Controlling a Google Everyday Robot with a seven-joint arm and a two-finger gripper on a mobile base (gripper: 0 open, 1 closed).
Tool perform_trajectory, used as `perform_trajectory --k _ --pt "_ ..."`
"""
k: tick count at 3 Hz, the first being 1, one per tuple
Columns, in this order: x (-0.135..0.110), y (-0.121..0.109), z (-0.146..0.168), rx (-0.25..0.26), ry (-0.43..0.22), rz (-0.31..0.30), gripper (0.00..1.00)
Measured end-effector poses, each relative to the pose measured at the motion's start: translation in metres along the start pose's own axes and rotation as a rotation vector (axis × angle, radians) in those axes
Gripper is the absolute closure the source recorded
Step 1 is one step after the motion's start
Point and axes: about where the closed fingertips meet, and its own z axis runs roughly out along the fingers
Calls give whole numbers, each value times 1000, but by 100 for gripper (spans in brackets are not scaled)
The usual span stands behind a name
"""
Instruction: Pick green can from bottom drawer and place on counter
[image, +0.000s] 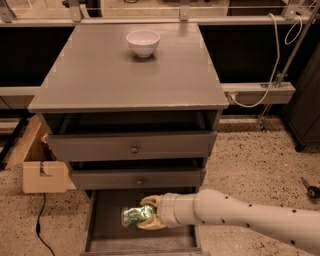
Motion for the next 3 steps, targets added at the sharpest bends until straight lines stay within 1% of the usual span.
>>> perform_trajectory --k 1,2,3 --pt "-42 -2 -40 -4 64 -39 100" --pt "-58 -13 -57 23 103 -100 100" --pt "-58 -13 -57 23 102 -100 100"
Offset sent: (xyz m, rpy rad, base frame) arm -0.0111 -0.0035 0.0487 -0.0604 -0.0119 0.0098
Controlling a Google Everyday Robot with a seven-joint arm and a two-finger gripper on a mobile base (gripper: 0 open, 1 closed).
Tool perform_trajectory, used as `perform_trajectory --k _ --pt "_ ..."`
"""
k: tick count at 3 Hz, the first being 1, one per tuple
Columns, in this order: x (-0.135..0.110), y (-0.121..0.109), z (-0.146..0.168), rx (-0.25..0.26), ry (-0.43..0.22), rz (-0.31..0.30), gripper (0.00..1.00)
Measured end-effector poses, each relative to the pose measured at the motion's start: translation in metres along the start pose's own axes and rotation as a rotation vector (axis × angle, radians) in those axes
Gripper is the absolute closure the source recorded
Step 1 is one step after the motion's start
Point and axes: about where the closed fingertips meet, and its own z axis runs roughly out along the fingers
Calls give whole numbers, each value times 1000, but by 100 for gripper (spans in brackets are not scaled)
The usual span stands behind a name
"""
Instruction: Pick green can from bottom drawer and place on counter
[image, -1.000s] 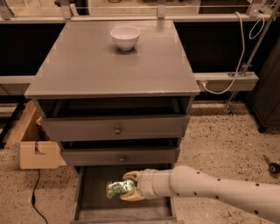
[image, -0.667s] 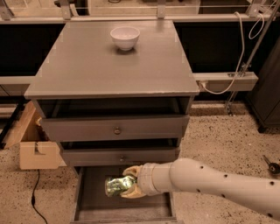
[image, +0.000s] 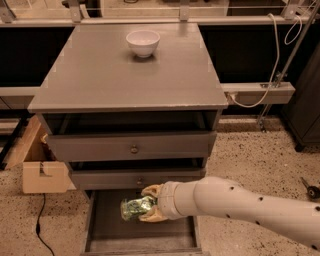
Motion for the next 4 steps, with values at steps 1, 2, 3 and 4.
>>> perform_trajectory --k 1,2,3,4 --pt "-13 -24 -28 58 -14 -17 100" --pt "-37 -70 -87 151 -36 -47 100" --pt "-57 -120 -148 215 -48 -49 100" --pt "-79 -184 -209 287 -74 -14 100"
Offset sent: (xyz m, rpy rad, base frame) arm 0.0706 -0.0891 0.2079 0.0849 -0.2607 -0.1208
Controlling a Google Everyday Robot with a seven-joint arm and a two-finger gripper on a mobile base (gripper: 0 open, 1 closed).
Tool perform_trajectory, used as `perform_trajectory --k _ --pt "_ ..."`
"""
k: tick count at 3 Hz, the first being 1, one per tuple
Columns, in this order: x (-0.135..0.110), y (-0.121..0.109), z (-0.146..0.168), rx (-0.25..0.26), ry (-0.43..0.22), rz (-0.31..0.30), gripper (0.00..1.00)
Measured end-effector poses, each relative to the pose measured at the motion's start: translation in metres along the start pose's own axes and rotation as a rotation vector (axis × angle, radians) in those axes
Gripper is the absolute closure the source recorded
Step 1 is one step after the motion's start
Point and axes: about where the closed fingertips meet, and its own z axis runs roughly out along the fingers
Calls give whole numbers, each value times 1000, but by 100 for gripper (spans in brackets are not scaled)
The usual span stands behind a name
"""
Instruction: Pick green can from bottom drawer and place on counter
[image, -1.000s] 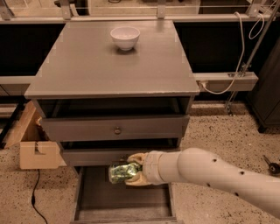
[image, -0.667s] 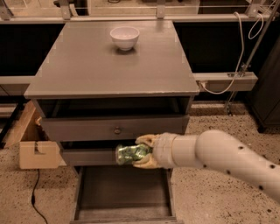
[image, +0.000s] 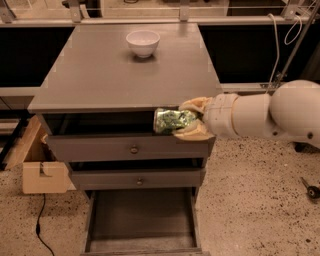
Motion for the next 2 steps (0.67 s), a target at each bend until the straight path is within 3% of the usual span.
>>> perform_trajectory --k 1,2 --pt "0 2 1 -4 1 0 100" --pt "-2 -16 2 5 19 18 100"
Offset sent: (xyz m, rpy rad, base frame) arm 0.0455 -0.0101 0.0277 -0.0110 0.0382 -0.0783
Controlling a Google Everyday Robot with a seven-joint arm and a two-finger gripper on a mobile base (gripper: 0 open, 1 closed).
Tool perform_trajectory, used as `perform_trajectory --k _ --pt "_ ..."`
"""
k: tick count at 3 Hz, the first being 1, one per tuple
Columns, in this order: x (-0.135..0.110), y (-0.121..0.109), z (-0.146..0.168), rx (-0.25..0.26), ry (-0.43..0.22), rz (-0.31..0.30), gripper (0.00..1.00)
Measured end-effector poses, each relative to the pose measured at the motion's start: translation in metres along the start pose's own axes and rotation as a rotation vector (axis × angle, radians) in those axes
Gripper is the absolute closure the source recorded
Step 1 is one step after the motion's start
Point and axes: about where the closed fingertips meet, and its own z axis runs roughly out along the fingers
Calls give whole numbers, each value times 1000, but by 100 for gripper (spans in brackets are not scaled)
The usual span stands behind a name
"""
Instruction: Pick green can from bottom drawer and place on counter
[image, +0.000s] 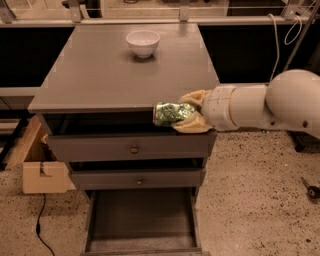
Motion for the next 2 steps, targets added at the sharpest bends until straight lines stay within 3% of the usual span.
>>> perform_trajectory --k 2 --pt "-4 -93 2 53 27 87 100"
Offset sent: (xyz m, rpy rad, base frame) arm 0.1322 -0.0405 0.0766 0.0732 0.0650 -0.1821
